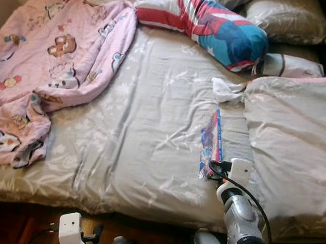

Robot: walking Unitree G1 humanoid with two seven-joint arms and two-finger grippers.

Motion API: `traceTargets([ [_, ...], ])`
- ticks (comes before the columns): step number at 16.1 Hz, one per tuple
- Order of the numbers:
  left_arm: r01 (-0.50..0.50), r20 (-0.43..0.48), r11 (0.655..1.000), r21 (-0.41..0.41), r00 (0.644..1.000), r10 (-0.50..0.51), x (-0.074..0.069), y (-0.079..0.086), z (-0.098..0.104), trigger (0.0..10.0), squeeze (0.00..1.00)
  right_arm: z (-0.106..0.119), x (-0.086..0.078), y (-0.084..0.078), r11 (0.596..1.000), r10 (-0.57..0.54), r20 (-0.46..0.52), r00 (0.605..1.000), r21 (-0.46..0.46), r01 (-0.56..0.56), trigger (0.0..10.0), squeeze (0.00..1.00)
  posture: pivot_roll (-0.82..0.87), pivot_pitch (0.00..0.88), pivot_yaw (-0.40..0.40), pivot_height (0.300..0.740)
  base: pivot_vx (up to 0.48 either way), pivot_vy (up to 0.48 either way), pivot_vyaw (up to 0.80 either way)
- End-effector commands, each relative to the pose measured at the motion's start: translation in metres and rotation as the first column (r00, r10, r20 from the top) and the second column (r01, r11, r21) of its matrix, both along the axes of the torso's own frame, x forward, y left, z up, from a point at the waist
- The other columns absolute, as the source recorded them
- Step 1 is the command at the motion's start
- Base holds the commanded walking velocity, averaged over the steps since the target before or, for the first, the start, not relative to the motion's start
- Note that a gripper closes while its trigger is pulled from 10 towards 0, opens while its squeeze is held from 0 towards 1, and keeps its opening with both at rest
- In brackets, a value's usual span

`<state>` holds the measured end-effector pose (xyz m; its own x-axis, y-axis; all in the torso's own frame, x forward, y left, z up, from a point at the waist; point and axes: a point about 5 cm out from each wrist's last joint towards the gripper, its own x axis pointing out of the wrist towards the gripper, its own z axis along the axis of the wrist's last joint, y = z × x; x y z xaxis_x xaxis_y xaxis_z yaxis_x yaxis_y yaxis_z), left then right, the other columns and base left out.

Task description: Clean up the room

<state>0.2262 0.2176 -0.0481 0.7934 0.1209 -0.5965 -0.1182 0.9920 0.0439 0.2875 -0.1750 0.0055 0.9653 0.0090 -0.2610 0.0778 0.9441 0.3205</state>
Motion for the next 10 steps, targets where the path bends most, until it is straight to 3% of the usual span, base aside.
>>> traceTargets([
  [1, 0.006, -0.039, 1.0, 0.01, 0.999, -0.006, -0.0102, 0.001, -0.0067, 10.0, 0.0, 0.0039, 0.0034, 0.0008, 1.0, 0.018, 0.019, 1.0, -0.004, -0.018, 10.0, 0.0, 0.14, 0.23, -0.01, 0.666, 0.0, 0.0, 0.0],
  [6, 0.006, -0.041, 1.0, 0.014, 0.999, -0.005, -0.0116, 0.0024, -0.0071, 10.0, 0.0, 0.0049, 0.0046, 0.001, 1.0, -0.006, 0.024, 1.0, 0.002, 0.006, 10.0, 0.0, 0.16, 0.223, -0.008, 0.623, 0.0, 0.0, 0.0],
  [10, 0.002, -0.041, 1.0, 0.023, 0.999, -0.001, -0.0116, 0.0063, -0.0062, 10.0, 0.0, 0.0075, 0.0086, 0.0007, 0.999, -0.024, 0.025, 0.999, 0.022, 0.024, 10.0, 0.0, 0.16, 0.218, -0.002, 0.623, 0.0, 0.0, 0.0],
])
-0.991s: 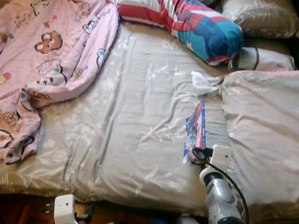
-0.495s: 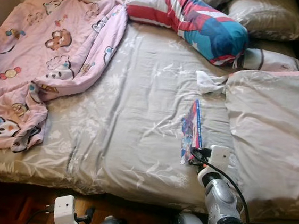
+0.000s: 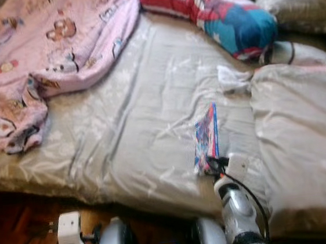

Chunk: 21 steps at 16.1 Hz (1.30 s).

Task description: Clean up the room

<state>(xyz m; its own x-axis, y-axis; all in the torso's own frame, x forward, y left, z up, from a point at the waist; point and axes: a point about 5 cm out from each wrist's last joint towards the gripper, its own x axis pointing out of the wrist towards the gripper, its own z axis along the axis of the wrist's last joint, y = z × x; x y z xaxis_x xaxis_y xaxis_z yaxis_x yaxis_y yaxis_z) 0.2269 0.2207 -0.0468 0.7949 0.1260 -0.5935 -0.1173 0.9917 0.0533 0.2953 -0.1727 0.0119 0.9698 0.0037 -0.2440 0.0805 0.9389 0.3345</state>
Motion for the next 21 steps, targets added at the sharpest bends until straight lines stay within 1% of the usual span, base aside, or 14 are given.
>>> traceTargets([
  [1, 0.0, -0.042, 1.0, 0.014, 0.999, 0.0, -0.012, 0.004, -0.007, 10.0, 0.0, 0.002, 0.002, -0.003, 0.999, -0.028, 0.005, 1.0, 0.017, 0.028, 10.0, 0.0, 0.16, 0.221, 0.0, 0.623, 0.0, 0.0, 0.0],
  [4, -0.002, -0.041, 1.0, 0.015, 0.999, 0.002, -0.012, 0.005, -0.007, 10.0, 0.0, 0.003, 0.004, -0.017, 0.993, -0.112, -0.023, 0.993, 0.046, 0.113, 10.0, 0.0, 0.17, 0.229, 0.004, 0.623, 0.0, 0.0, 0.0],
  [6, 0.0, -0.041, 1.0, 0.015, 0.999, 0.001, -0.012, 0.005, -0.007, 10.0, 0.0, -0.001, 0.002, -0.025, 0.99, -0.135, -0.065, 0.989, 0.025, 0.137, 10.0, 0.0, 0.17, 0.234, 0.01, 0.623, 0.0, 0.0, 0.0],
  [8, 0.003, -0.042, 1.0, 0.016, 0.999, -0.002, -0.012, 0.005, -0.007, 10.0, 0.0, 0.002, 0.005, -0.031, 0.989, -0.145, -0.076, 0.987, 0.014, 0.146, 10.0, 0.0, 0.17, 0.239, 0.014, 0.623, 0.0, 0.0, 0.0],
  [13, 0.004, -0.043, 1.0, 0.024, 0.999, -0.003, -0.014, 0.007, -0.007, 10.0, 0.0, 0.012, 0.016, -0.034, 0.987, -0.162, -0.079, 0.984, 0.006, 0.163, 10.0, 0.0, 0.18, 0.252, 0.023, 0.623, 0.0, 0.0, 0.0],
  [15, 0.005, -0.042, 1.0, 0.026, 0.999, -0.004, -0.014, 0.008, -0.007, 10.0, 0.0, 0.014, 0.018, -0.037, 0.982, -0.183, -0.071, 0.981, 0.028, 0.185, 10.0, 0.0, 0.18, 0.255, 0.025, 0.623, 0.0, 0.0, 0.0],
  [17, 0.008, -0.045, 1.0, 0.028, 0.999, -0.007, -0.015, 0.009, -0.007, 10.0, 0.0, 0.025, 0.028, -0.025, 0.994, -0.103, -0.005, 0.995, 0.035, 0.103, 10.0, 0.0, 0.18, 0.256, 0.025, 0.623, 0.0, 0.0, 0.0],
  [18, 0.008, -0.045, 1.0, 0.028, 0.999, -0.007, -0.014, 0.008, -0.007, 10.0, 0.0, 0.029, 0.031, -0.021, 0.996, -0.084, 0.021, 0.996, 0.042, 0.083, 10.0, 0.0, 0.18, 0.256, 0.026, 0.623, 0.0, 0.0, 0.0],
  [21, 0.007, -0.041, 1.0, 0.026, 0.999, -0.006, -0.013, 0.007, -0.006, 10.0, 0.0, 0.043, 0.041, -0.013, 0.996, -0.07, 0.084, 0.994, 0.062, 0.065, 10.0, 0.0, 0.18, 0.256, 0.025, 0.623, 0.0, 0.0, 0.0],
])
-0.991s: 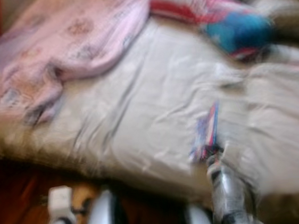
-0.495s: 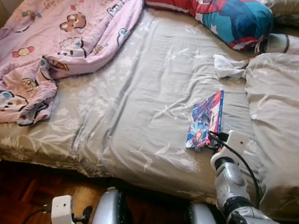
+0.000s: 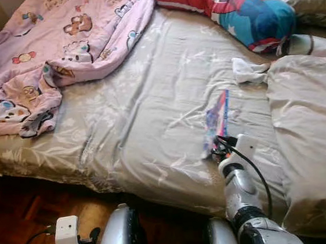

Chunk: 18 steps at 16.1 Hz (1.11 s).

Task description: Clean up the room

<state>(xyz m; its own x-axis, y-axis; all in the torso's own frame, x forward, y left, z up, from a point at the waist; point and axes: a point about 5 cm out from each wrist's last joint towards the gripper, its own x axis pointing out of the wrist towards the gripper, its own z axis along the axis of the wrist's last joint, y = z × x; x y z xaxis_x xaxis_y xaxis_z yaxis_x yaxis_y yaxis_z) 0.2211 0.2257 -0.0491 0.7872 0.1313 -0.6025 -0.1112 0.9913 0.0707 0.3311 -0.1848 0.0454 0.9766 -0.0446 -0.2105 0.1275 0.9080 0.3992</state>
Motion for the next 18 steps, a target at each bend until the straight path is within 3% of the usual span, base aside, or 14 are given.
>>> traceTargets([
  [1, 0.003, -0.027, 1.0, 0.01, 1.0, -0.002, -0.007, 0.002, -0.004, 10.0, 0.0, 0.011, 0.006, -0.001, 1.0, -0.01, 0.059, 0.998, -0.008, 0.01, 10.0, 0.0, 0.18, 0.255, 0.025, 0.623, 0.0, 0.0, 0.0],
  [9, 0.003, -0.023, 1.0, 0.008, 1.0, -0.003, -0.004, 0.001, -0.003, 10.0, 0.0, 0.04, 0.017, -0.002, 0.999, -0.026, 0.227, 0.974, 0.035, 0.018, 10.0, 0.0, 0.16, 0.248, 0.021, 0.623, 0.0, 0.0, 0.0],
  [11, 0.007, -0.022, 1.0, 0.005, 1.0, -0.007, -0.003, -0.001, -0.003, 10.0, 0.0, 0.028, 0.01, -0.002, 0.999, -0.022, 0.187, 0.982, 0.026, 0.018, 10.0, 0.0, 0.16, 0.247, 0.022, 0.623, 0.0, 0.0, 0.0],
  [14, 0.015, -0.017, 1.0, 0.003, 1.0, -0.015, 0.0, -0.003, -0.002, 10.0, 0.0, -0.008, -0.012, -0.02, 0.995, -0.094, -0.016, 0.995, -0.02, 0.094, 10.0, 0.0, 0.15, 0.249, 0.027, 0.623, 0.0, 0.0, 0.0],
  [18, 0.014, -0.023, 1.0, 0.006, 1.0, -0.014, -0.002, -0.001, -0.002, 10.0, 0.0, -0.017, -0.021, -0.034, 0.99, -0.125, -0.083, 0.989, -0.077, 0.119, 10.0, 0.0, 0.16, 0.253, 0.031, 0.623, 0.0, 0.0, 0.0],
])
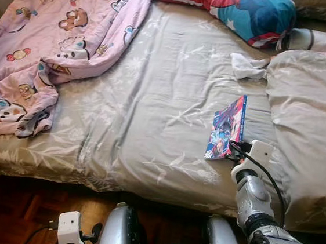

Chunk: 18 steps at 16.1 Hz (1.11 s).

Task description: Clean up the room

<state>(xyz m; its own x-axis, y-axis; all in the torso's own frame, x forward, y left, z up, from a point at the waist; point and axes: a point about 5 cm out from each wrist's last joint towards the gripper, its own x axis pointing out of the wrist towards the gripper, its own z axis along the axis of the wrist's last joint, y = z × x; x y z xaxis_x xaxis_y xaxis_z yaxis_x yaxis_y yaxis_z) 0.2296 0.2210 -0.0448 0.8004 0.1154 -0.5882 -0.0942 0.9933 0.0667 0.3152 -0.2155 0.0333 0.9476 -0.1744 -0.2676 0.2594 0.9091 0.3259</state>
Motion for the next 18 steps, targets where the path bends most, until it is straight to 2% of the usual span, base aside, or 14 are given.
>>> traceTargets([
  [1, -0.005, -0.044, 1.0, 0.01, 0.999, 0.005, -0.011, 0.004, -0.007, 10.0, 0.0, -0.01, -0.01, -0.015, 0.992, -0.022, -0.109, 0.994, -0.127, 0.008, 10.0, 0.0, 0.16, 0.255, 0.033, 0.623, 0.0, 0.0, 0.0],
  [3, -0.004, -0.046, 1.0, 0.01, 0.999, 0.004, -0.012, 0.004, -0.008, 10.0, 0.0, -0.011, -0.011, -0.019, 0.991, -0.038, -0.123, 0.992, -0.132, 0.022, 10.0, 0.0, 0.16, 0.259, 0.035, 0.623, 0.0, 0.0, 0.0],
  [5, -0.002, -0.047, 1.0, 0.01, 0.999, 0.003, -0.013, 0.005, -0.008, 10.0, 0.0, -0.011, -0.013, -0.024, 0.971, -0.039, -0.159, 0.986, -0.24, 0.0, 10.0, 0.0, 0.16, 0.261, 0.036, 0.623, 0.0, 0.0, 0.0],
  [9, -0.003, -0.047, 1.0, 0.012, 0.999, 0.004, -0.014, 0.005, -0.008, 10.0, 0.0, -0.009, -0.01, -0.023, 0.971, -0.052, -0.148, 0.988, -0.238, 0.016, 10.0, 0.0, 0.16, 0.264, 0.036, 0.623, 0.0, 0.0, 0.0],
  [10, -0.005, -0.048, 1.0, 0.012, 0.999, 0.005, -0.014, 0.005, -0.008, 10.0, 0.0, -0.009, -0.01, -0.022, 0.97, -0.057, -0.152, 0.987, -0.243, 0.019, 10.0, 0.44, 0.17, 0.265, 0.036, 0.623, 0.0, 0.0, 0.0],
  [11, -0.006, -0.048, 1.0, 0.012, 0.999, 0.006, -0.014, 0.005, -0.008, 10.0, 0.0, -0.009, -0.01, -0.022, 0.969, -0.065, -0.151, 0.986, -0.248, 0.026, 10.0, 0.84, 0.17, 0.265, 0.036, 0.623, 0.0, 0.0, 0.0],
  [12, -0.006, -0.047, 1.0, 0.013, 0.999, 0.007, -0.014, 0.006, -0.008, 10.0, 0.0, -0.008, -0.011, -0.023, 0.965, -0.087, -0.144, 0.986, -0.26, 0.047, 10.0, 0.93, 0.17, 0.265, 0.036, 0.623, 0.0, 0.0, 0.0],
  [14, -0.01, -0.046, 1.0, 0.014, 0.999, 0.011, -0.015, 0.006, -0.008, 10.0, 0.0, -0.007, -0.011, -0.027, 0.958, -0.121, -0.135, 0.983, -0.274, 0.08, 10.0, 0.94, 0.17, 0.264, 0.037, 0.623, 0.0, 0.0, 0.0],
  [15, -0.014, -0.046, 1.0, 0.013, 0.999, 0.014, -0.016, 0.007, -0.008, 10.0, 0.0, -0.005, -0.012, -0.03, 0.954, -0.14, -0.125, 0.982, -0.283, 0.1, 10.0, 1.0, 0.17, 0.264, 0.036, 0.623, 0.0, 0.0, 0.0],
  [18, -0.021, -0.047, 1.0, 0.014, 0.999, 0.022, -0.017, 0.009, -0.009, 10.0, 0.0, 0.001, -0.011, -0.038, 0.943, -0.187, -0.084, 0.979, -0.296, 0.155, 10.0, 1.0, 0.17, 0.261, 0.037, 0.623, 0.0, 0.0, 0.0],
])
